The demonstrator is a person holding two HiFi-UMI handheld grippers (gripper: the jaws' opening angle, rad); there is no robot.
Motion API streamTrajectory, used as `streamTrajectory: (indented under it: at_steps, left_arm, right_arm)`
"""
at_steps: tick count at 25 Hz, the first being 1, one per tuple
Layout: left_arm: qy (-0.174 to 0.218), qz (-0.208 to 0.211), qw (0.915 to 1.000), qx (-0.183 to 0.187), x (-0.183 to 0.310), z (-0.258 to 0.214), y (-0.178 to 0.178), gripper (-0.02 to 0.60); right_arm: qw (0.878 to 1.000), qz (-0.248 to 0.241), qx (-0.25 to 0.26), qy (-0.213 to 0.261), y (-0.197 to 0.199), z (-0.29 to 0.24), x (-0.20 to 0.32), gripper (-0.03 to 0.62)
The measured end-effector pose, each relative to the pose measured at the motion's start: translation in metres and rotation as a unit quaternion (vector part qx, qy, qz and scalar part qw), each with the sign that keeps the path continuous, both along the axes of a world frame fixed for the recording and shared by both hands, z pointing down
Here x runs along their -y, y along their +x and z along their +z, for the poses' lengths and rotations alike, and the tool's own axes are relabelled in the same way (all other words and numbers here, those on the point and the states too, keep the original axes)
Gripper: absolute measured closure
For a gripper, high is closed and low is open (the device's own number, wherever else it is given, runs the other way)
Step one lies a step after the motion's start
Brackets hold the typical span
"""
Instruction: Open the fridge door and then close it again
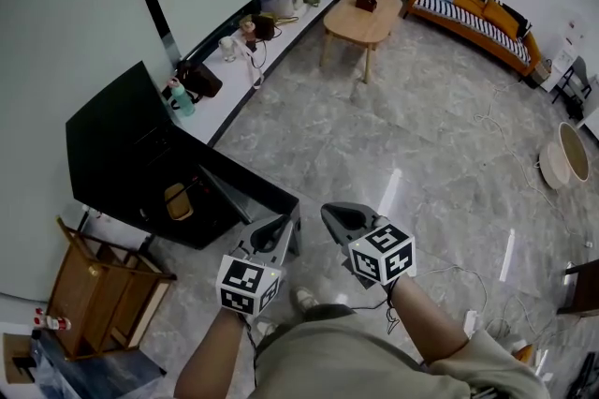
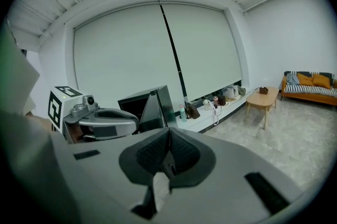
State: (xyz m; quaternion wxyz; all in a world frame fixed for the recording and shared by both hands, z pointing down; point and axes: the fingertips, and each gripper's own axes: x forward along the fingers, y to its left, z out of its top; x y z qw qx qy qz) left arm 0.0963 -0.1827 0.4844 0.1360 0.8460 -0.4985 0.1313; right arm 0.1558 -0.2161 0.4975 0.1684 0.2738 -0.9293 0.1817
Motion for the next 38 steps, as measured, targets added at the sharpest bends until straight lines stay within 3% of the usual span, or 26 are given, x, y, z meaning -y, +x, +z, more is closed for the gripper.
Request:
streamTrajectory:
  at_steps: [13,38]
  left_arm:
    - [-0.007,0.007,0.9999,0.0,0.053,0.0,0.023,0.557]
    - [-0.017,0.005,0.9998,-0.008,0.125,0.008,0.017,0.557]
  right_arm:
    - [0.999,0.027,0.024,0.001,0.023,-0.002,0.035,0.597]
    - [0.998,0.053,0.029,-0.001,0.031,0.006,0.075,0.597]
